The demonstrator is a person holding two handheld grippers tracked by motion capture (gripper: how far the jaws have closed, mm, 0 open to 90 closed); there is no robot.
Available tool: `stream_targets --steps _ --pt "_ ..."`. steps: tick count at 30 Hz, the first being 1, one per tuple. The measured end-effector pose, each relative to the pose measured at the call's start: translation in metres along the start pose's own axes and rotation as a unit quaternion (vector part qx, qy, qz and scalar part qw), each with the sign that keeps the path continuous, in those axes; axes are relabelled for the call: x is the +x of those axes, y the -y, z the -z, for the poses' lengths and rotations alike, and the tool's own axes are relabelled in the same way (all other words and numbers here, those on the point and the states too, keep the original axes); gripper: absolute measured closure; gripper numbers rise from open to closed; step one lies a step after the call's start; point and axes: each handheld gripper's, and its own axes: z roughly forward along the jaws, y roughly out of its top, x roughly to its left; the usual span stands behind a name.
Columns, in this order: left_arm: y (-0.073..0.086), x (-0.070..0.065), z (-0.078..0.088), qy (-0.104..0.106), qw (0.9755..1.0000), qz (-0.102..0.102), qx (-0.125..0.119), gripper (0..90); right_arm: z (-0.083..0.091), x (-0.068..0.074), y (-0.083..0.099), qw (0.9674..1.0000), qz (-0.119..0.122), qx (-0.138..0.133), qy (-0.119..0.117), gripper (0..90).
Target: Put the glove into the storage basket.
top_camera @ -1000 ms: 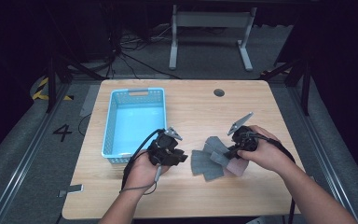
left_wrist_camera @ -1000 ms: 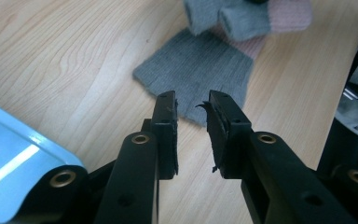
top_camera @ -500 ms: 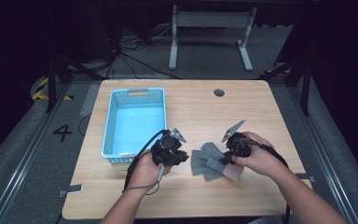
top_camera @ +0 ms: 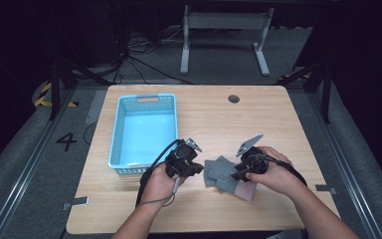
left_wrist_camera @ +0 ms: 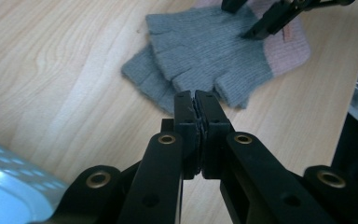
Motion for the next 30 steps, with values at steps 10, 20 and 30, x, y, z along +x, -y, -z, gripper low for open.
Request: stream_targets --steps 10,20,30 --pt "0.001 -0.001 -0.009 -0.006 0.9999 -0.003 0.011 83.0 0.032 -0.008 0.021 0.9983 -0.034 -0.042 0.022 59.8" --pt "-0.006 -0.001 -0.020 -0.013 0.9995 -0.002 0.027 73.7 0.042 -0.017 0.043 0.9970 -0.063 -0.031 0.032 60.3" --pt "-0.010 -0.001 -0.030 -0.025 0.9989 -0.003 0.039 65.3 0.042 -0.023 0.061 0.9964 -0.078 0.000 0.032 59.9"
